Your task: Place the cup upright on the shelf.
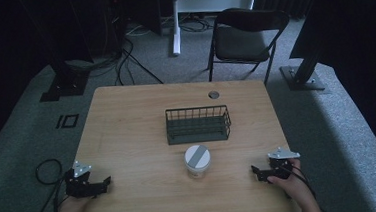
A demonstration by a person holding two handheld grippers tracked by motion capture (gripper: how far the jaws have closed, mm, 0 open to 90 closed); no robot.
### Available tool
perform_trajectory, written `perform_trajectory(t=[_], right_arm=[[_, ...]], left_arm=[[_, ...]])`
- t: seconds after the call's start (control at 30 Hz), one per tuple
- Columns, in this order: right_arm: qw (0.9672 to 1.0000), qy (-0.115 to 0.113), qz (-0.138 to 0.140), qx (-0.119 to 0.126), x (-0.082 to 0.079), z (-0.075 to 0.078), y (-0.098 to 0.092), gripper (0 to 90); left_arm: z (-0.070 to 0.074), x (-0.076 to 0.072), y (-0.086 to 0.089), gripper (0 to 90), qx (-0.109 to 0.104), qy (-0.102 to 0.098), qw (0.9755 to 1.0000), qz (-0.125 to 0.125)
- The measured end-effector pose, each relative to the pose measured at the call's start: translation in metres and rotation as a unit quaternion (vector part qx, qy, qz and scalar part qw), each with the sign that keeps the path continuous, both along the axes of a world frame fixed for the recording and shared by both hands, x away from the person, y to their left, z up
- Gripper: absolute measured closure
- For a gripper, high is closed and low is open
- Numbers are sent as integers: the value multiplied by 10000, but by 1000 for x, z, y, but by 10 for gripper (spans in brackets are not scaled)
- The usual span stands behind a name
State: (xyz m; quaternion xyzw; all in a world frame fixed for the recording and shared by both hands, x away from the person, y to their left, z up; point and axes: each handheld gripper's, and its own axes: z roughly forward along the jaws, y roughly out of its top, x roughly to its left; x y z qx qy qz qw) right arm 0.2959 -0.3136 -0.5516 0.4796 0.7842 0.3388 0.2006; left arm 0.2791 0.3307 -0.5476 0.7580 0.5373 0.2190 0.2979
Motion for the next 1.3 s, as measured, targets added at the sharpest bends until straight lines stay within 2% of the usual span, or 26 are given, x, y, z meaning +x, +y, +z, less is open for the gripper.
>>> perform_trajectory(t=[0.9,1.1,1.3], right_arm=[[10000,-6,18,-9,-1,0,0,108],[9999,-73,96,-94,-4,2,3,108],[9997,-172,172,-11,-5,9,7,108]], left_arm=[[0,0,0,6,1,4,10000,-2],[0,0,0,6,0,1,10000,-1],[0,0,0,6,0,1,10000,-1]])
